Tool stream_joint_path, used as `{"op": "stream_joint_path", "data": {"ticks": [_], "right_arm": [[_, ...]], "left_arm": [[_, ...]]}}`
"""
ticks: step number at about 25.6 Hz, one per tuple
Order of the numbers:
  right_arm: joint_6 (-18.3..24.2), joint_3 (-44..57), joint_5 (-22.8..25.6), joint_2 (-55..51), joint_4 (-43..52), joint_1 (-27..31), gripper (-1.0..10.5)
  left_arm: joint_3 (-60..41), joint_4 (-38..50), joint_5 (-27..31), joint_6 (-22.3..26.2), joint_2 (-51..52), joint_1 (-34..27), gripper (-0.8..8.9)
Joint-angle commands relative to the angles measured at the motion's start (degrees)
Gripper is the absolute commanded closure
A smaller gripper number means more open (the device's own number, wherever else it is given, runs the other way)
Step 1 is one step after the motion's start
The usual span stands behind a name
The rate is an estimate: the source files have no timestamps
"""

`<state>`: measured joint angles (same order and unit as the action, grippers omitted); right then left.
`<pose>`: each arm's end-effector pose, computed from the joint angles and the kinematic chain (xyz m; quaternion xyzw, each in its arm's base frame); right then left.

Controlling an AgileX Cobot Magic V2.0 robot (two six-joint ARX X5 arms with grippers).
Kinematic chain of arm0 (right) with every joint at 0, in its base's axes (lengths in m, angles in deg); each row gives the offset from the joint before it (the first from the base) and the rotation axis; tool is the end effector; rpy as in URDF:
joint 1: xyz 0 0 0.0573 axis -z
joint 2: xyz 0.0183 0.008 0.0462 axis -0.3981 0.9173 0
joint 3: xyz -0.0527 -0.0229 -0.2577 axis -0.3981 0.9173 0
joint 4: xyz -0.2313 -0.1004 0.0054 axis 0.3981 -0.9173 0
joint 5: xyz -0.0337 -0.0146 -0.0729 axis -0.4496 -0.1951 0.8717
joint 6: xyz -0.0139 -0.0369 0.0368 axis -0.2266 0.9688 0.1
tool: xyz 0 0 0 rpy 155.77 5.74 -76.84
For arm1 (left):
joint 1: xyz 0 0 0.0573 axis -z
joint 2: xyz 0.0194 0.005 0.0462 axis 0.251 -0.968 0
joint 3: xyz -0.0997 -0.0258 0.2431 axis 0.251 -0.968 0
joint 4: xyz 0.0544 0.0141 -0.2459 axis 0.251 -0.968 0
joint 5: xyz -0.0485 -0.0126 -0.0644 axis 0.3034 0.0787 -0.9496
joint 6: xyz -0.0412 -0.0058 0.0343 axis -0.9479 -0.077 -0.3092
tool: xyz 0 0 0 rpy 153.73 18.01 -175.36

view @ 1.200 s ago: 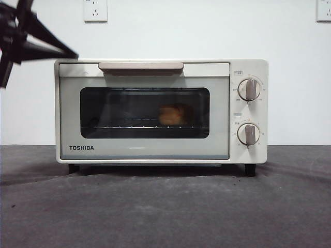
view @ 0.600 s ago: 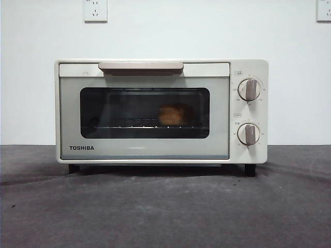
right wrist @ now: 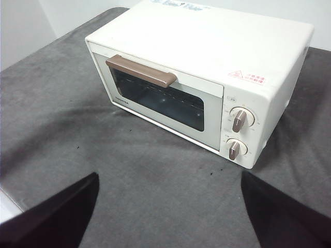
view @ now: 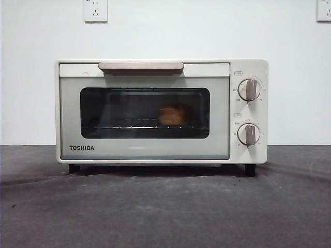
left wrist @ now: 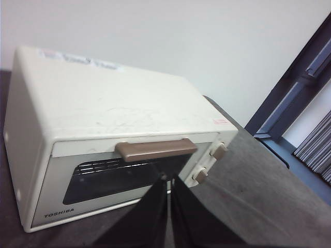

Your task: The left arm flap open the oven, the right arm pick bread and place it into oven, the left arm flap close the oven

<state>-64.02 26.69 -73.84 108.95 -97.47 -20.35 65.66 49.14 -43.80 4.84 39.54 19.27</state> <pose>0.0501 0.0450 0.3751 0.0043 0.2186 0.3106 0.9250 0.0976 -0.0245 0.3322 -0.1662 0.1148 -0.3199 0.9257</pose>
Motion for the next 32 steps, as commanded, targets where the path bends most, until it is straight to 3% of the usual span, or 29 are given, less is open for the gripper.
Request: {"op": "stream_joint_path", "data": {"ticks": [1,3,6,10,32], "right_arm": [[0.9,-1.0,0.1,0.2,0.7,-0.5,5.3],[0.9,-1.0,0.1,0.2,0.6,-0.5,6.5],[0.9,-1.0,0.2,0.2,0.6,-0.5,9.3],[0.9,-1.0,0.2,0.2,0.5,-0.5,9.4],[0.9,-1.0,0.2,-0.2,0.7,-0.5,9.4]], "left_arm": [[0.9,-1.6,0.4,2.7,1.6,0.2,7.98],[0.9,-3.7,0.4,2.7,2.5,0.4,7.98],[0.9,-5.7,1.4,2.7,2.6,1.2,7.98],[0.9,-6.6,4.4,2.7,2.3,3.4,7.97],[0.9,-6.6,4.4,2.7,3.5,5.0,7.89]]}}
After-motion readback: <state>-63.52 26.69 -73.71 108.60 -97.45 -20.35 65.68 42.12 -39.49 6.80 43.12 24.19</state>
